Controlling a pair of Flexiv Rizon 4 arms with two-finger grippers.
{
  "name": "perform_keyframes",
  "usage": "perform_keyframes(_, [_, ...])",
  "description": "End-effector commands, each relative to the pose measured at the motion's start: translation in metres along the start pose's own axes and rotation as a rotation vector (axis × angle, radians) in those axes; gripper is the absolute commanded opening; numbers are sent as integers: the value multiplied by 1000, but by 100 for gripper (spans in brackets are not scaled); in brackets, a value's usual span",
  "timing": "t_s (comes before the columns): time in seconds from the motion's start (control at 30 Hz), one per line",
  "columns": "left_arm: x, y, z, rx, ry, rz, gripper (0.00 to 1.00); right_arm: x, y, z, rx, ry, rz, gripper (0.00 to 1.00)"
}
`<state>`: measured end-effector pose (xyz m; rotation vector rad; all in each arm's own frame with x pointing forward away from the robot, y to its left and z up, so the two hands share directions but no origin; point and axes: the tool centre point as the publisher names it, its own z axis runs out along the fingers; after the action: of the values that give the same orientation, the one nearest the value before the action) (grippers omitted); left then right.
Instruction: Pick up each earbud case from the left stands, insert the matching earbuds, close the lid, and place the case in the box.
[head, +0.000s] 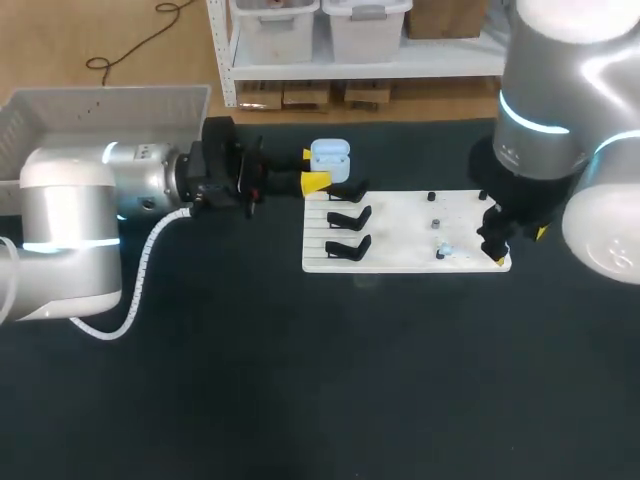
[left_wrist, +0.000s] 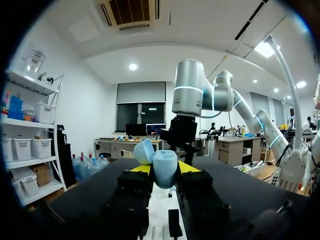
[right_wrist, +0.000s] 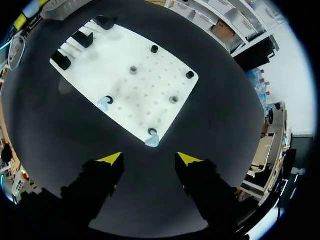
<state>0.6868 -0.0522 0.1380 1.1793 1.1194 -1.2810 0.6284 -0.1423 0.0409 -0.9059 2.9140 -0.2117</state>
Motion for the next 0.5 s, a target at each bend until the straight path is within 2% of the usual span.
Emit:
perform_keyframes(0.03, [1, 1, 0, 1, -2, 0, 0, -7, -3, 8, 7, 6, -14, 58])
perform_keyframes(0.13, [1, 1, 0, 1, -2, 0, 0, -9, -7, 12, 17, 3, -32, 55])
perform_keyframes(0.17, [1, 1, 0, 1, -2, 0, 0, -9, -8, 12, 20, 4, -38, 57])
perform_keyframes(0.27, [1, 1, 0, 1, -2, 0, 0, -10, -10, 15, 22, 2, -47, 49])
perform_keyframes(0.5, [1, 1, 0, 1, -2, 0, 0, -10, -10, 21, 16, -8, -55, 48])
